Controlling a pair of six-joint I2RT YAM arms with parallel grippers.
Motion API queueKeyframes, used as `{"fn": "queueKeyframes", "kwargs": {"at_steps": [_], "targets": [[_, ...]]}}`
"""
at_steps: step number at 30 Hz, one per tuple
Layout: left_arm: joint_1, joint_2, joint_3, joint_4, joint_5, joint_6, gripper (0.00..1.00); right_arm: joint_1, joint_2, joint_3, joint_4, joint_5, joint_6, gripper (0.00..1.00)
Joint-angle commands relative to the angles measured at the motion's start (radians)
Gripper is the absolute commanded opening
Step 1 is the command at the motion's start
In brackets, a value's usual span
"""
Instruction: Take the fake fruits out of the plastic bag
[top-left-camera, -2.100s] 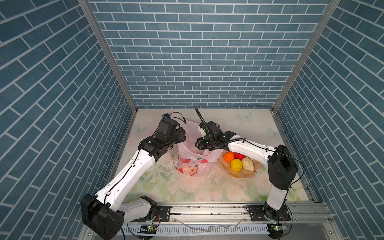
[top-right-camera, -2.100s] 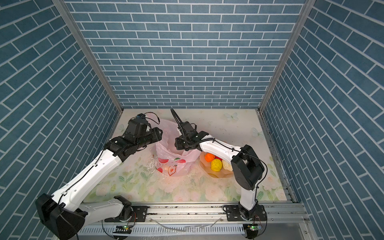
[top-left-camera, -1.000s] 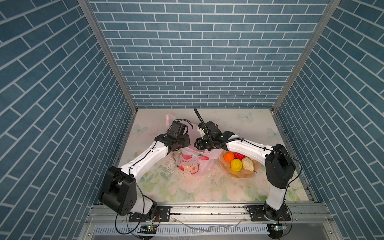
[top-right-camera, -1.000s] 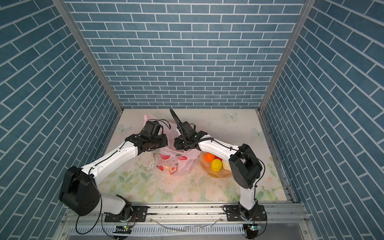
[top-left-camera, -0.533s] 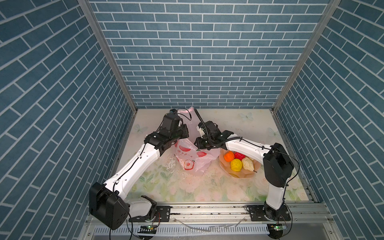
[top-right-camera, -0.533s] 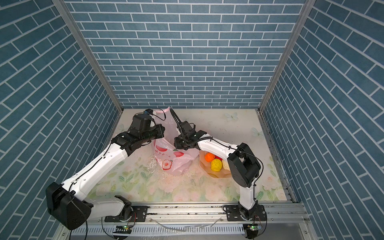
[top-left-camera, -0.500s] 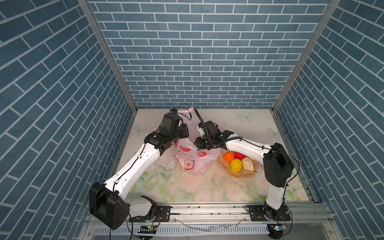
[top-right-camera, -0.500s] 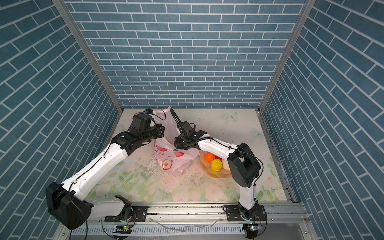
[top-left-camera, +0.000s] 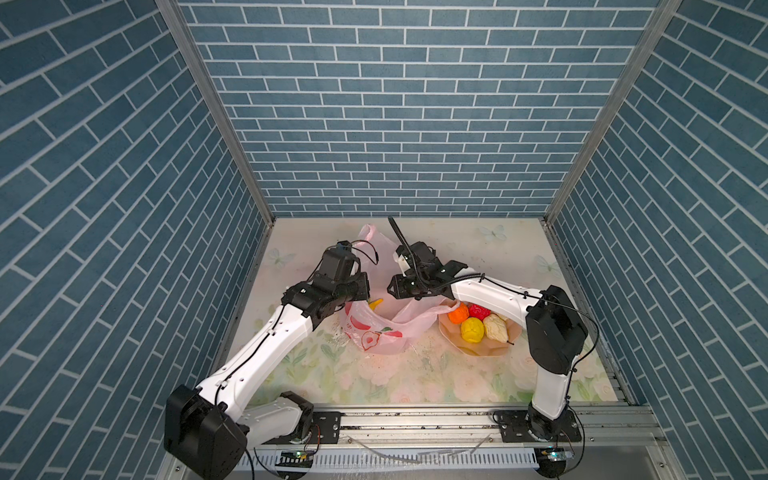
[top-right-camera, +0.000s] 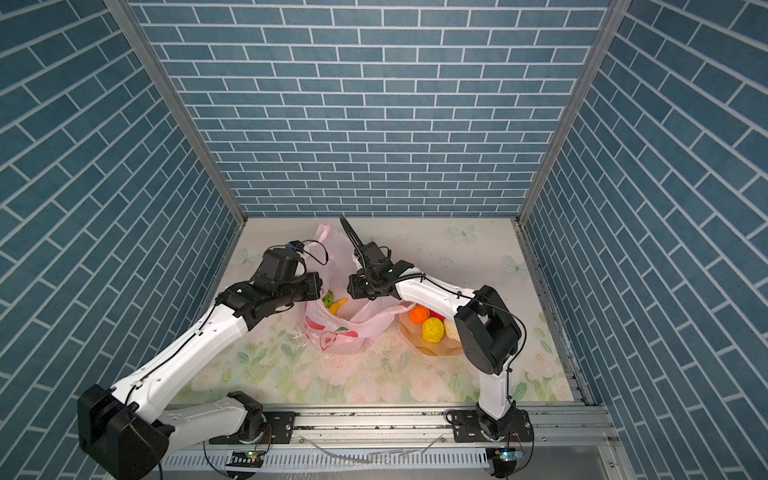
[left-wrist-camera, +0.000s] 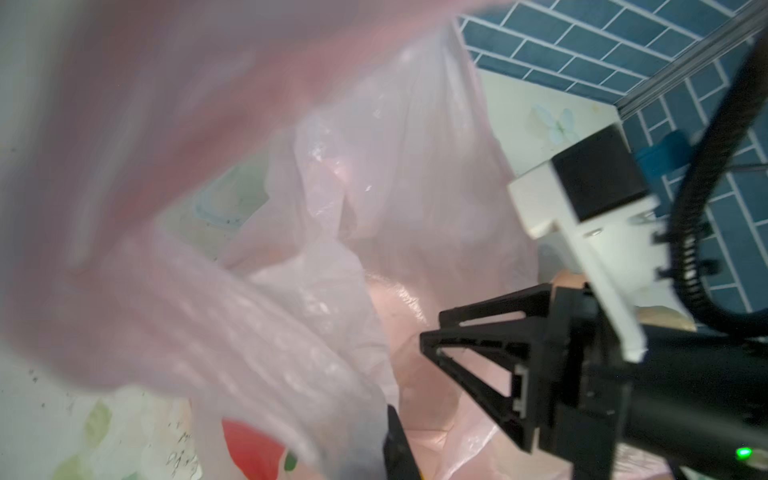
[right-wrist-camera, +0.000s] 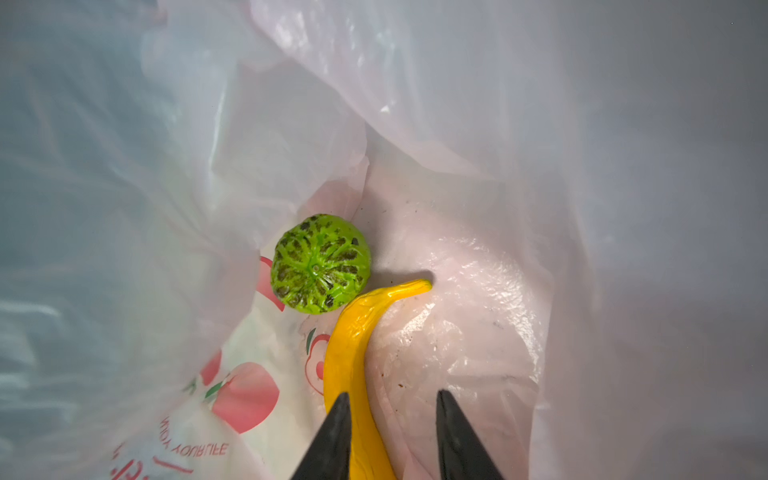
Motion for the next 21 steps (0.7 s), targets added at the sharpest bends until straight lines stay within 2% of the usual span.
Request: {"fn": "queueKeyframes", "kwargs": {"at_steps": [1, 7, 11, 21], "targets": [[0.003, -0.065, -0.086, -0.046, -0.060, -0.028, 0.09, 0.028, -0.034, -0.004, -0.034, -0.031, -0.041, 0.36], [0.000, -0.208, -0.245, -0.025, -0.155, -0.107, 0.08, 0.076, -0.011, 0.005, -0.066, -0.020, -0.046, 0.36], [-0.001, -0.279, -0.328, -0.002, -0.174, -0.141, 0.08, 0.096, 0.014, 0.025, -0.082, 0.018, -0.039, 0.37], [-0.002, -0.359, -0.428, 0.020, -0.200, -0.190, 0.07, 0.114, 0.092, 0.084, -0.045, 0.115, -0.015, 0.56]]}}
